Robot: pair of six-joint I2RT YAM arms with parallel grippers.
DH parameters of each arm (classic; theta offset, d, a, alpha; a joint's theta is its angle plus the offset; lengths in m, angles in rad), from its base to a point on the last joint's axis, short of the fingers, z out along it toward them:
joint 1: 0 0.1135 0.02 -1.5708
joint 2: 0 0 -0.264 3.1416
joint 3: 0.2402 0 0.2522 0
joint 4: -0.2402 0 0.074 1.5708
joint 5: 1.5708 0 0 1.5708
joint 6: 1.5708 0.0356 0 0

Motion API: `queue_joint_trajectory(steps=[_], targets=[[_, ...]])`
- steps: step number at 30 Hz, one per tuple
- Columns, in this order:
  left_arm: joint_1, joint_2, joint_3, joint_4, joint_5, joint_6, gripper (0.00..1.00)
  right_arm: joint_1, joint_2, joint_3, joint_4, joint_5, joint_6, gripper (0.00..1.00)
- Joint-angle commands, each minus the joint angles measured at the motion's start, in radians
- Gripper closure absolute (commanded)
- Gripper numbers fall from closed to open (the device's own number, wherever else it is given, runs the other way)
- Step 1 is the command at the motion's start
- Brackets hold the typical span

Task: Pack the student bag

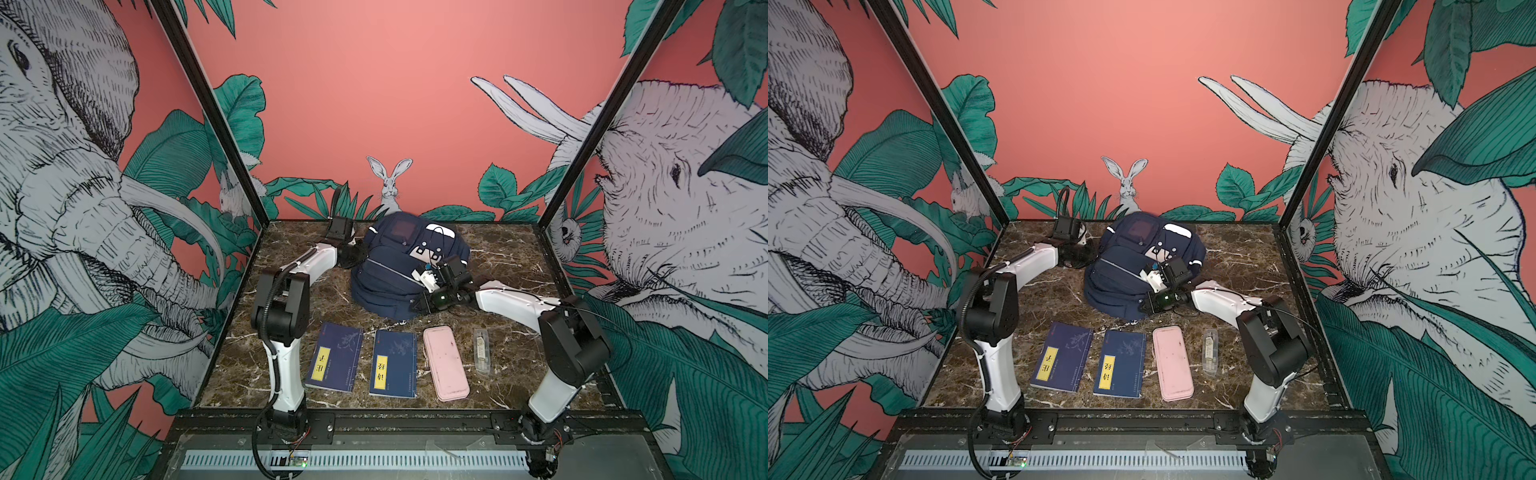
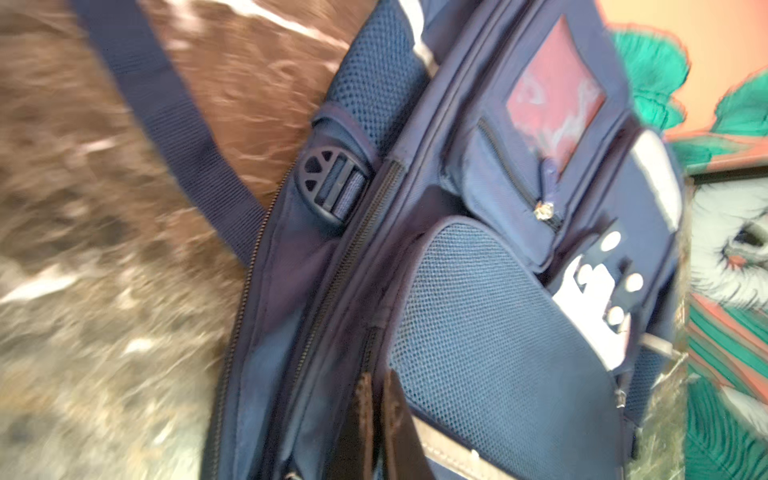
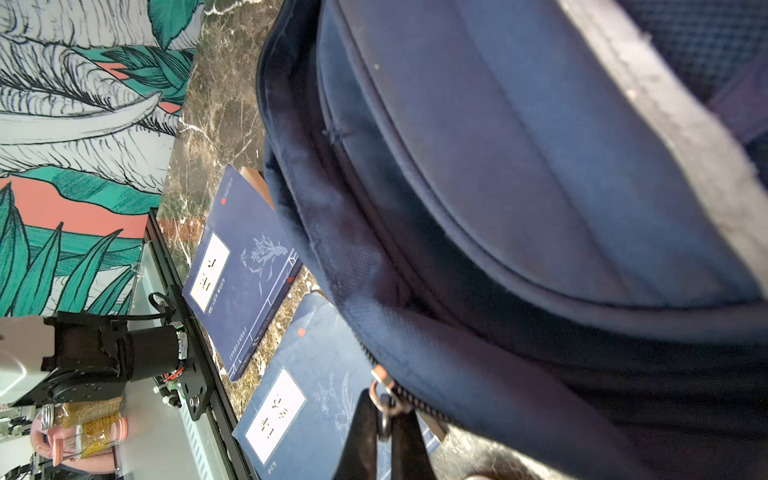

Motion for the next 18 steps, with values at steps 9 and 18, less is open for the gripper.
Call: queue_joint_trajectory(steps=[9, 18], targets=[[-0.004, -0.065, -0.066, 0.225, -0.045, -0.213, 1.0, 0.11, 0.102, 0.135, -0.002, -0.035, 0.017, 1.0], [-0.014, -0.082, -0.079, 0.237, -0.054, -0.232, 1.0, 0.168, 0.23, 0.294, 0.017, -0.048, 0.08, 0.99]])
